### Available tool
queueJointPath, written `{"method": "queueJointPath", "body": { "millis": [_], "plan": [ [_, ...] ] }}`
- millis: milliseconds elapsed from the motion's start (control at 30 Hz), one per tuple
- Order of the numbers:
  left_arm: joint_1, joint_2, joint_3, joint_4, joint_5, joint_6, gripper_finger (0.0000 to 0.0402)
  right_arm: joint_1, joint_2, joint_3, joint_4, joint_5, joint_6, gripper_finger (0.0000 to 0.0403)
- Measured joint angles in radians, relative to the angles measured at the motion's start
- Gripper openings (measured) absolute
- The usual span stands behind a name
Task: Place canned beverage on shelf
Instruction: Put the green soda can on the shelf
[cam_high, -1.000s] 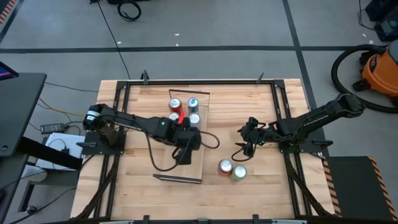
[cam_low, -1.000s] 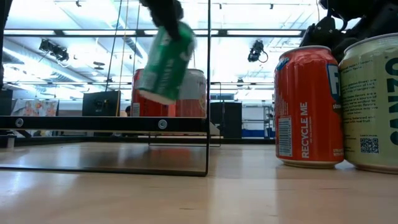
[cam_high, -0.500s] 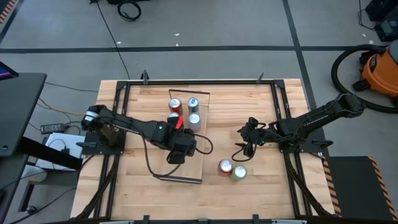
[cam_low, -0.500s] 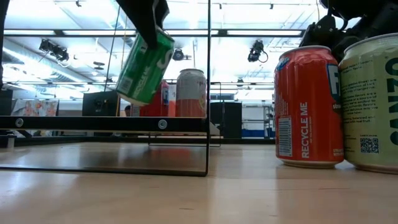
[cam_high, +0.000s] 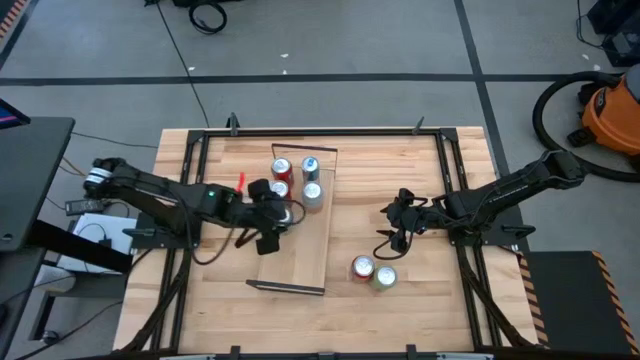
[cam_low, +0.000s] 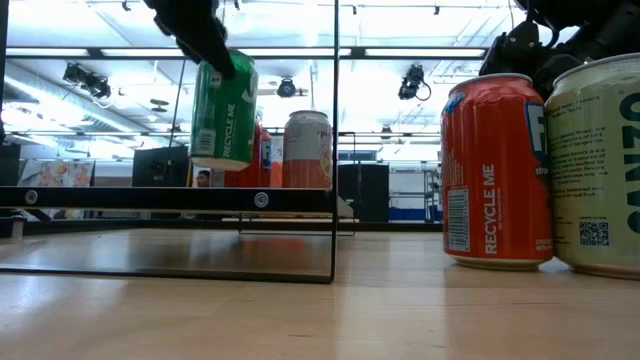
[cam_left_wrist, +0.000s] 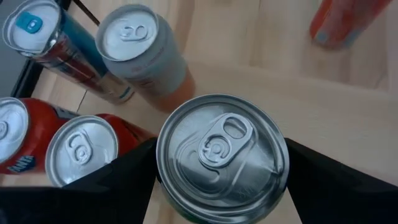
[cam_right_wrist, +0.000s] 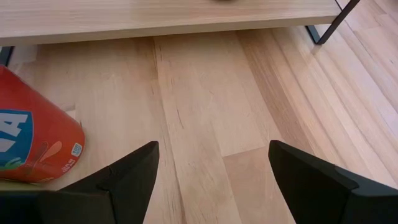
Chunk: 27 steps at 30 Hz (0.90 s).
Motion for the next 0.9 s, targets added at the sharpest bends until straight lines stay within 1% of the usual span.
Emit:
{"method": "queueJointPath", "body": {
  "millis": [167,267,400,500,667,900],
  "plan": [
    [0.022,-0.092,-0.155,0.119,0.023,-0.009,0.0305,0.0,0.0,0.0,0.001,0.0,0.0,0.0313],
    [0.039,-0.131,-0.212,0.173,0.032,-0.013,0.0305,0.0,0.0,0.0,0.0,0.0,-0.001,0.0313],
    [0.061,-0.151,-0.267,0.2,0.042,-0.011,0.0305,0.0,0.0,0.0,0.0,0.0,-0.001,0.0313],
    [0.076,-0.153,-0.285,0.234,0.063,-0.012,0.0305,0.0,0.0,0.0,0.0,0.0,-0.001,0.0313],
    [0.079,-0.154,-0.29,0.235,0.068,-0.026,0.0309,0.0,0.0,0.0,0.0,0.0,-0.001,0.0313],
    [0.078,-0.154,-0.29,0.236,0.068,-0.028,0.0347,0.0,0.0,0.0,0.0,0.0,-0.001,0.0313]
  ]
}}
